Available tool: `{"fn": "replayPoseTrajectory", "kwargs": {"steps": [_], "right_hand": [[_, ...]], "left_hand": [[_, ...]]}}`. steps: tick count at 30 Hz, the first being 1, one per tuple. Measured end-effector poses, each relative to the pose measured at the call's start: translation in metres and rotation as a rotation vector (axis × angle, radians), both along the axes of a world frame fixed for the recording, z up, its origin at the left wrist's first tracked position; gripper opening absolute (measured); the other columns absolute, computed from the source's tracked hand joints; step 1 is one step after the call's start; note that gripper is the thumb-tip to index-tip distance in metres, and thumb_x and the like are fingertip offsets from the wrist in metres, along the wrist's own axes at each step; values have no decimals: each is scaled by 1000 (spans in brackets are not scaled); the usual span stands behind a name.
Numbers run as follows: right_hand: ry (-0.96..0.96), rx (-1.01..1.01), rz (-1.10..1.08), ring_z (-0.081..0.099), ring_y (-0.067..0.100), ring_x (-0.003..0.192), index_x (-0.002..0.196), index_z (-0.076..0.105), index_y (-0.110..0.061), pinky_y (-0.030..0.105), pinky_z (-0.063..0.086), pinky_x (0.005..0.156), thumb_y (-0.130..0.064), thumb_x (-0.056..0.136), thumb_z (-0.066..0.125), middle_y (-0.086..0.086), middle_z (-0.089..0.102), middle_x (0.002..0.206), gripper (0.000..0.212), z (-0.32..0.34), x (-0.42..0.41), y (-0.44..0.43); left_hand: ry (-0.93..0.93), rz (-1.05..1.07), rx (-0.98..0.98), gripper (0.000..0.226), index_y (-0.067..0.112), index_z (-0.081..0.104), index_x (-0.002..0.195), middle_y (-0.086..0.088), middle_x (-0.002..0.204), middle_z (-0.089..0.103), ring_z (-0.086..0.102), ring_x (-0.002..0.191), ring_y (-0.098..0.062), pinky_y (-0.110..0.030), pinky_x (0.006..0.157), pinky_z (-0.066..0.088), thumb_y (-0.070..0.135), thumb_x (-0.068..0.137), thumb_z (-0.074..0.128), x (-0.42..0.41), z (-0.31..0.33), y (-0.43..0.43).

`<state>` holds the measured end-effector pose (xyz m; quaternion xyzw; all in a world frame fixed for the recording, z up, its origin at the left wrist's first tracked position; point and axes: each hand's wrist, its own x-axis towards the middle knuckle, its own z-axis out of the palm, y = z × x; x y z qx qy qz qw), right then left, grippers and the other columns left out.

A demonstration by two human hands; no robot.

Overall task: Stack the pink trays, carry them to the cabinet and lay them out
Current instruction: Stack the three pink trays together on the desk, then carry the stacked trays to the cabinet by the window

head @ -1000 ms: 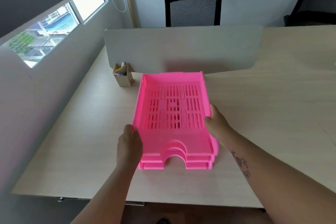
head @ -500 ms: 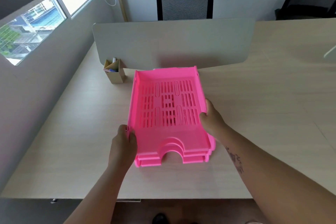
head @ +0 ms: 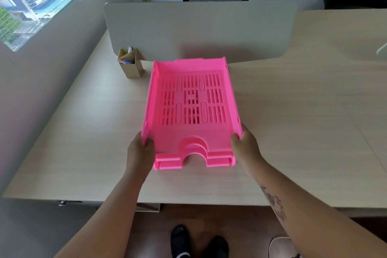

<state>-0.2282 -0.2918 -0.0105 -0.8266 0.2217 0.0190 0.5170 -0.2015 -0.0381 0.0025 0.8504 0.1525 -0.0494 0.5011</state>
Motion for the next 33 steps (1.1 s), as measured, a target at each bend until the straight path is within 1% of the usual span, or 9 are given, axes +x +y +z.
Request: {"fn": "replayPoseTrajectory", "kwargs": {"steps": [3,8,12,15,18,21,27,30,33], "right_hand": [[-13,2,-11,52,18,58,154,33,-15,32,49,47,-9,103,37,6,60,105,52,-4,2,0],[0,100,-28,65,17,84,148,43,-18,26,52,66,-32,105,41,2,65,106,46,-12,-11,-1],[58,251,-94,67,41,104,131,55,-19,52,59,84,-42,100,50,23,68,111,38,-18,-11,0],[104,334,-137,68,36,105,134,54,-15,54,56,93,-43,98,51,20,69,115,45,-28,-6,2],[132,429,-165,68,37,106,132,54,-19,60,50,99,-53,90,52,18,70,115,54,-35,-6,7],[141,464,-180,68,37,108,130,55,-22,62,48,101,-67,69,56,18,70,117,77,-36,-6,10],[113,524,-240,62,33,117,131,58,-35,60,45,103,-82,54,65,7,66,128,91,-25,-3,15],[72,565,-261,63,34,118,122,63,-39,61,46,103,-86,51,64,5,68,126,86,-15,4,11],[21,574,-265,72,39,101,117,67,-29,64,56,88,-70,72,60,11,74,110,61,38,5,24]], "left_hand": [[29,-10,-78,24,2,61,106,-11,80,62,56,65,-18,-27,56,47,-1,98,39,0,0,1],[36,-41,-202,29,16,57,121,-5,92,66,63,83,-19,-27,65,50,3,99,44,-5,-3,6],[53,-59,-358,37,20,52,135,-4,110,70,67,95,-13,-20,68,59,25,99,56,-10,-21,11],[79,-18,-451,40,15,51,137,-4,107,70,67,92,-11,-7,55,54,29,100,52,-12,-36,8],[97,-6,-491,43,12,49,140,-7,109,70,67,92,-13,-8,55,54,31,101,48,-9,-49,5],[107,2,-538,43,13,50,139,-13,114,71,69,98,-23,-17,61,57,33,101,49,-5,-57,7],[112,21,-589,63,14,56,133,-17,115,73,72,99,-34,-40,72,59,52,83,55,5,-30,16],[113,15,-602,64,15,60,128,-19,112,74,74,95,-39,-58,82,60,59,82,56,15,-5,20],[80,13,-632,49,17,64,117,-18,105,76,76,89,-37,-58,82,60,56,90,54,26,20,21]]}}
